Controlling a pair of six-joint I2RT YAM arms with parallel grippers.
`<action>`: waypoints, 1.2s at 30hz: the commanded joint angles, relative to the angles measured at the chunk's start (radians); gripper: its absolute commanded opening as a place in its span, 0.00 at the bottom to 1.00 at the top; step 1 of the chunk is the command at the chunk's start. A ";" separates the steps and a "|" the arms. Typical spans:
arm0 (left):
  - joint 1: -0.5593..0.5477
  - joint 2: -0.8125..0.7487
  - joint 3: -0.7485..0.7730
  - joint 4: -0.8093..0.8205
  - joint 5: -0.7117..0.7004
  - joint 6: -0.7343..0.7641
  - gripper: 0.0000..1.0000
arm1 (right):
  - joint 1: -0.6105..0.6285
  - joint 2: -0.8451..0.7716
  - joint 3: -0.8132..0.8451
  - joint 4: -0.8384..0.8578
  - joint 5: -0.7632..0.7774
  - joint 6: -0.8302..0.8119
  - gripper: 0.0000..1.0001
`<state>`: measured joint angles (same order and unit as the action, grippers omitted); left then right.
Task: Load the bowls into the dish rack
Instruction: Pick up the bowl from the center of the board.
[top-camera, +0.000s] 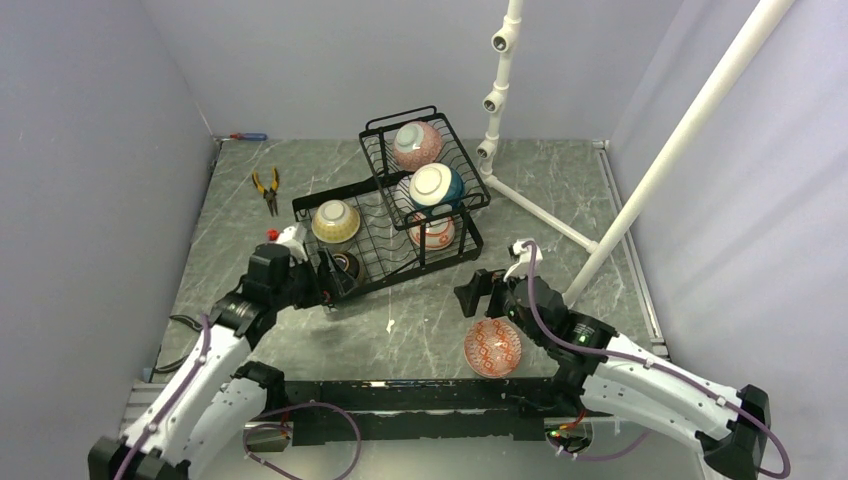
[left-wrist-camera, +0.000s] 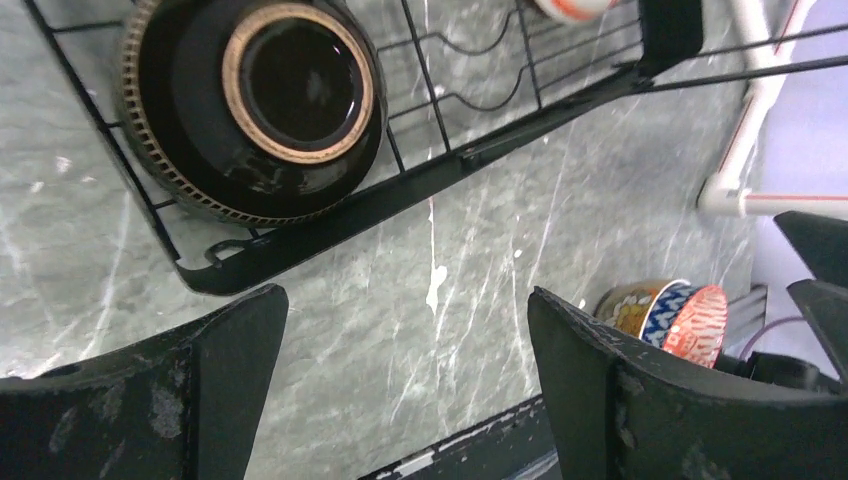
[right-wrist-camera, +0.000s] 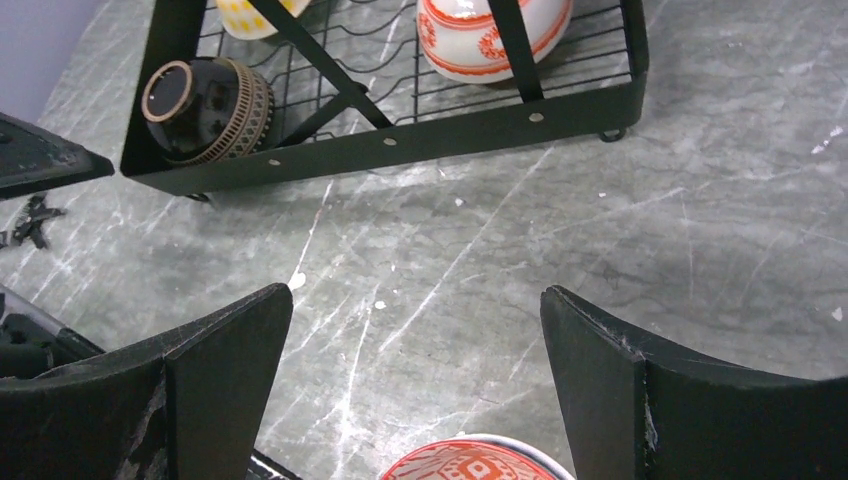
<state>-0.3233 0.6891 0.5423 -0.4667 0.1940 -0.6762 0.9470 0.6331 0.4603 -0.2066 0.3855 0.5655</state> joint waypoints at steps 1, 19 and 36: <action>-0.002 0.113 0.059 0.090 0.159 0.078 0.95 | -0.019 0.020 0.019 -0.048 0.015 0.045 1.00; -0.605 0.466 0.160 0.303 -0.205 0.000 0.95 | -0.419 0.099 0.032 -0.043 -0.508 -0.032 0.95; -0.926 0.915 0.542 0.264 -0.394 0.047 0.77 | -0.584 0.153 0.009 -0.021 -0.717 -0.035 0.99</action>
<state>-1.2327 1.5566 0.9848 -0.1707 -0.1638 -0.6792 0.3805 0.7807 0.4587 -0.2470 -0.2756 0.5461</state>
